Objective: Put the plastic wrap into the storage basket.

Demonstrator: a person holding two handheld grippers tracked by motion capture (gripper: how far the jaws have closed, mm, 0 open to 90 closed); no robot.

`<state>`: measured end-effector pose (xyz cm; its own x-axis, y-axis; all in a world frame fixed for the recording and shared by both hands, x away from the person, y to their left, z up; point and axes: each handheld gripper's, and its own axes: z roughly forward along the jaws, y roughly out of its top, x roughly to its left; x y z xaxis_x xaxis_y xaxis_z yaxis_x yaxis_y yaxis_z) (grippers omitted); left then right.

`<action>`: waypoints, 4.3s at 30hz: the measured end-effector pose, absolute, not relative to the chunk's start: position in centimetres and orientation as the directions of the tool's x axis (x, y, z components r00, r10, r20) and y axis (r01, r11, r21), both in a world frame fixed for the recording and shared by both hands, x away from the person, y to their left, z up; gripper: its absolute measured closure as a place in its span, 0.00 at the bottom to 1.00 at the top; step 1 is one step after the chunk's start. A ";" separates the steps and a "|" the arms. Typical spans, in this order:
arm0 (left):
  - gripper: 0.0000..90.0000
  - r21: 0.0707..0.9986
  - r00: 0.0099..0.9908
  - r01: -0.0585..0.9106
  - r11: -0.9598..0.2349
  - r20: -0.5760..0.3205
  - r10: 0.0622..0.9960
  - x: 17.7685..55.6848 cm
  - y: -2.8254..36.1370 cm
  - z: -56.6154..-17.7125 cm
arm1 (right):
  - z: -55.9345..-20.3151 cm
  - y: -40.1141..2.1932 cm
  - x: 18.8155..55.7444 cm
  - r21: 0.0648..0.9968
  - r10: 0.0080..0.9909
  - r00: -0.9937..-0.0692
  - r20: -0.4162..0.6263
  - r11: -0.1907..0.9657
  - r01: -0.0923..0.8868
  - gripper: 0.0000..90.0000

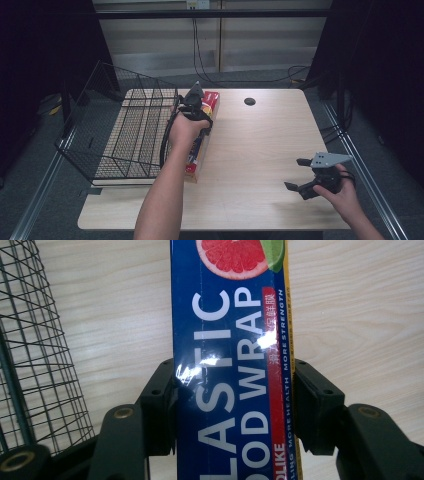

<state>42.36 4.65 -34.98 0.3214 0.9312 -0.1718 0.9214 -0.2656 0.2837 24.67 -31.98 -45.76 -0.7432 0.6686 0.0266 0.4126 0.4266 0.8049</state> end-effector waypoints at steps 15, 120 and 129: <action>0.50 0.292 0.310 0.923 -0.252 -0.171 0.935 42.1 5.6 -32.3 | -45.6 -32.0 24.6 0.809 0.671 -0.741 0.026 0.422 0.409 0.04; 0.50 0.297 0.161 0.947 -0.121 -0.115 0.980 41.6 17.1 -21.3 | -45.6 -32.1 24.6 0.807 0.671 -0.741 0.017 0.429 0.407 0.04; 0.50 0.302 0.137 0.948 -0.097 -0.115 0.984 41.5 18.3 -20.9 | -45.7 -32.0 24.6 0.806 0.666 -0.746 0.015 0.433 0.403 0.04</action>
